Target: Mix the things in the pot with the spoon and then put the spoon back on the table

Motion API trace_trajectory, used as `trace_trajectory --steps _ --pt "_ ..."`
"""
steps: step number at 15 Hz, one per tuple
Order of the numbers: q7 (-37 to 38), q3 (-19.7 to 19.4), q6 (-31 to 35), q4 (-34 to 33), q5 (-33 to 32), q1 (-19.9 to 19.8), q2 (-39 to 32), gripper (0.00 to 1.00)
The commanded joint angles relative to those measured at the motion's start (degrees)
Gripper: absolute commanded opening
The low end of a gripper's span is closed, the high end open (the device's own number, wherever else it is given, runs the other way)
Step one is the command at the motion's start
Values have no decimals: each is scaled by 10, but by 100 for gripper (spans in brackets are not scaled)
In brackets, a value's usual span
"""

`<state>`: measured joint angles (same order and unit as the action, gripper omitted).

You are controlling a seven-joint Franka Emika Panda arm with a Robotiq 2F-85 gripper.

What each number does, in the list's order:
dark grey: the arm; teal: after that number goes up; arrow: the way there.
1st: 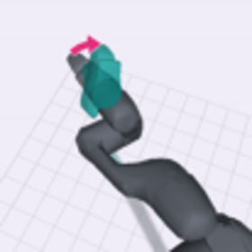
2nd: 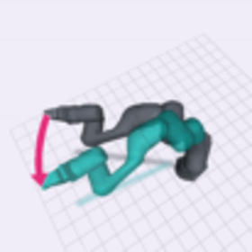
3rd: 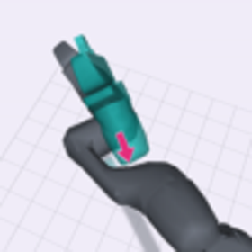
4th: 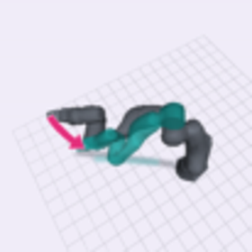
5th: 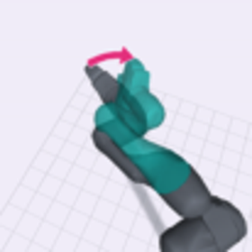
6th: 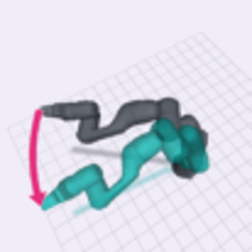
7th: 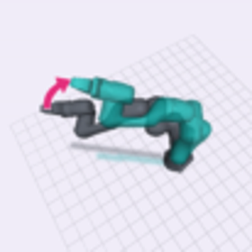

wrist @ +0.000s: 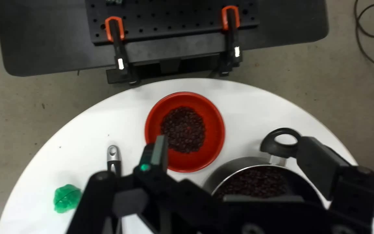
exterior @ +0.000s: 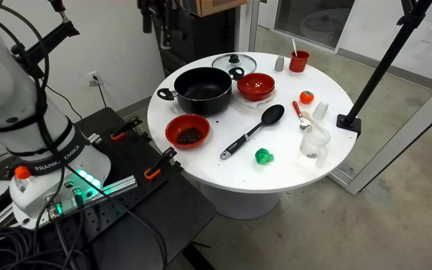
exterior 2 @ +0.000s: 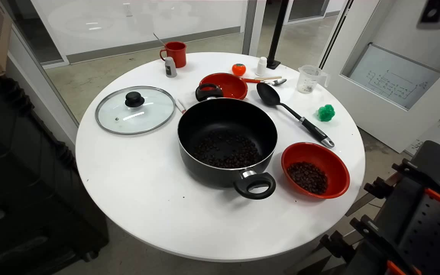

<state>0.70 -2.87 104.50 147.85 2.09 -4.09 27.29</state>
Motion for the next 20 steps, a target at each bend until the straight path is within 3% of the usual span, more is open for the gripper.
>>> trace_trajectory --steps 1,3,5,6,8,11,17,20 --pt "-11 -11 110 11 -90 -31 -104 100" --pt "2 -9 162 17 -157 -42 -160 100" --pt "-8 -15 200 24 -183 -40 -206 100" --pt "-4 -17 169 27 -157 -36 -162 100" --pt "-4 -18 177 26 -160 -35 -187 100" --pt "5 -15 188 39 -174 -36 -164 100" --pt "165 -3 352 91 -364 -61 -173 100" --pt "181 -29 428 92 -359 -77 -212 100"
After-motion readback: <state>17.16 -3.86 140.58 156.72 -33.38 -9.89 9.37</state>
